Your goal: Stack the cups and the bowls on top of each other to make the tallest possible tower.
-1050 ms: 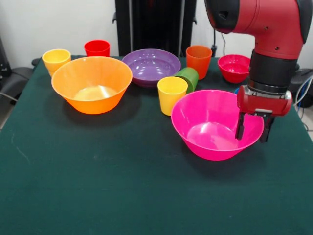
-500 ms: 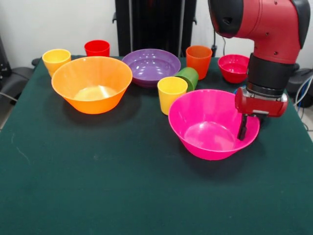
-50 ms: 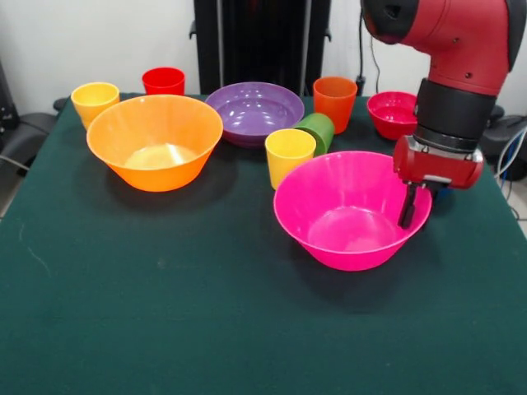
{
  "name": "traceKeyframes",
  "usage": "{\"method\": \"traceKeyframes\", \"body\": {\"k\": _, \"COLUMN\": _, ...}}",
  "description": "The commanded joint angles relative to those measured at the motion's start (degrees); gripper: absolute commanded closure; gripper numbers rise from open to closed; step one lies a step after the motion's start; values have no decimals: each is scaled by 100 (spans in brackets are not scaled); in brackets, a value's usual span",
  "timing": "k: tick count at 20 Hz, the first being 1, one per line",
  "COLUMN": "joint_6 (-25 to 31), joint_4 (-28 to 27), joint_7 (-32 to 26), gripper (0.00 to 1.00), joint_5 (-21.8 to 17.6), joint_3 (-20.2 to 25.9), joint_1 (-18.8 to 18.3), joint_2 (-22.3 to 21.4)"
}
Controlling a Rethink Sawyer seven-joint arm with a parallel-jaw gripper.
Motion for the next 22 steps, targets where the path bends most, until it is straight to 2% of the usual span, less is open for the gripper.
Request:
{"method": "traceKeyframes", "body": {"k": 1, "joint_6": 34, "joint_4": 202, "joint_7": 551, "gripper": 100, "joint_5": 133, "joint_3": 838, "joint_1": -395, "joint_2": -115}}
{"method": "traceKeyframes", "body": {"k": 5, "joint_6": 201, "joint_4": 577, "joint_7": 185, "gripper": 100, "joint_5": 71, "joint_3": 1626, "joint_1": -932, "joint_2": -536}}
{"method": "traceKeyframes", "body": {"k": 7, "joint_6": 267, "joint_4": 814, "joint_7": -8, "gripper": 100, "joint_5": 42, "joint_3": 2225, "joint_1": -1357, "joint_2": -724}}
{"method": "traceKeyframes", "body": {"k": 9, "joint_6": 216, "joint_4": 892, "joint_7": -73, "gripper": 100, "joint_5": -24, "joint_3": 2502, "joint_1": -1560, "joint_2": -754}}
{"method": "traceKeyframes", "body": {"k": 22, "joint_6": -315, "joint_4": 1184, "joint_7": -63, "gripper": 100, "joint_5": -384, "joint_3": 3692, "joint_1": -2385, "joint_2": -581}}
